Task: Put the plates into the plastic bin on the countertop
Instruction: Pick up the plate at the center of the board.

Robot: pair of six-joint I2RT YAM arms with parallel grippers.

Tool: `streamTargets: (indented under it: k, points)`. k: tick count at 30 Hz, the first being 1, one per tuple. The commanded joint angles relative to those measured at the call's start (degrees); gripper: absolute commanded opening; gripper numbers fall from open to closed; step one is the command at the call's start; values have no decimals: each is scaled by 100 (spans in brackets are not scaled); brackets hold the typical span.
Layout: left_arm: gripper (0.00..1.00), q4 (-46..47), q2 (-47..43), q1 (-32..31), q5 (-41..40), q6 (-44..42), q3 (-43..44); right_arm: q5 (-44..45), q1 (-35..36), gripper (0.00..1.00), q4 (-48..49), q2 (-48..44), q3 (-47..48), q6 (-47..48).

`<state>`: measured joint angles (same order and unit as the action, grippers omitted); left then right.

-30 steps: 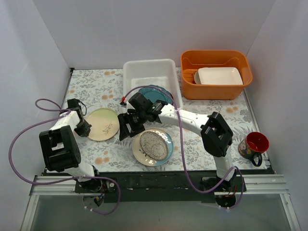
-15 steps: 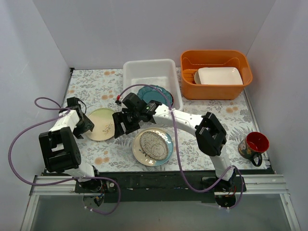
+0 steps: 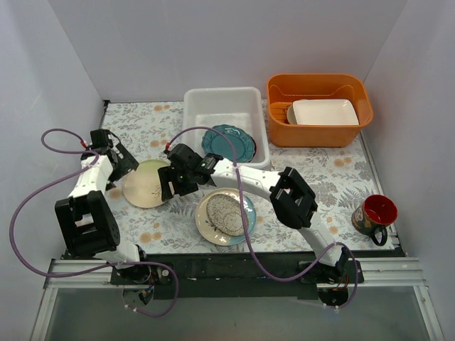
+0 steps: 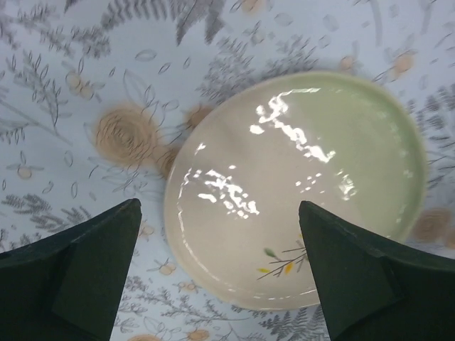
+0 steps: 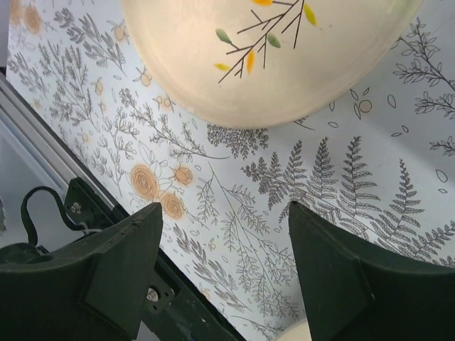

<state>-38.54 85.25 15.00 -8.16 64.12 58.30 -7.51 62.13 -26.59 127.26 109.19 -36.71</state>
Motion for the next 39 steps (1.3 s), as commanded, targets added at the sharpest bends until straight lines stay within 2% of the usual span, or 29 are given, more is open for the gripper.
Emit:
streamTargets:
  k: [1,7,11,14,20,22,25,30,33,34,39]
  points:
    - [94,576,280,2,464,-180,734,443,-34,78,197,123,174,-432]
    - [94,480,1413,2,728,-207,1533,487,36,76,575,28,7,-899]
    - [94,453,1879,3,808,-198,1728,898,255,76,804,-236,-108,-1022]
    - [94,506,2161,3,808,-207,1842,865,379,77,1102,-456,-379,-1381]
    - [93,462,2557,2,808,-189,2027,865,555,77,2462,-1413,-2268,-2489]
    - [92,471,2610,11,999,-189,2019,987,625,77,2597,-1720,-2751,-2726]
    - [90,497,2584,3,1150,-189,1905,1199,625,77,3010,-1836,-2955,-2815]
    - [89,532,2365,11,1387,-189,1614,971,572,77,3623,-1494,-2824,-2990]
    - [87,629,2145,-6,1528,-250,1386,795,590,77,4195,-1362,-3349,-3708]
    - [87,646,2110,-6,1554,-268,1351,795,590,76,4676,-1318,-3517,-3877]
    - [86,690,2101,-85,1739,-356,1166,856,528,76,4988,-1204,-3861,-4213]
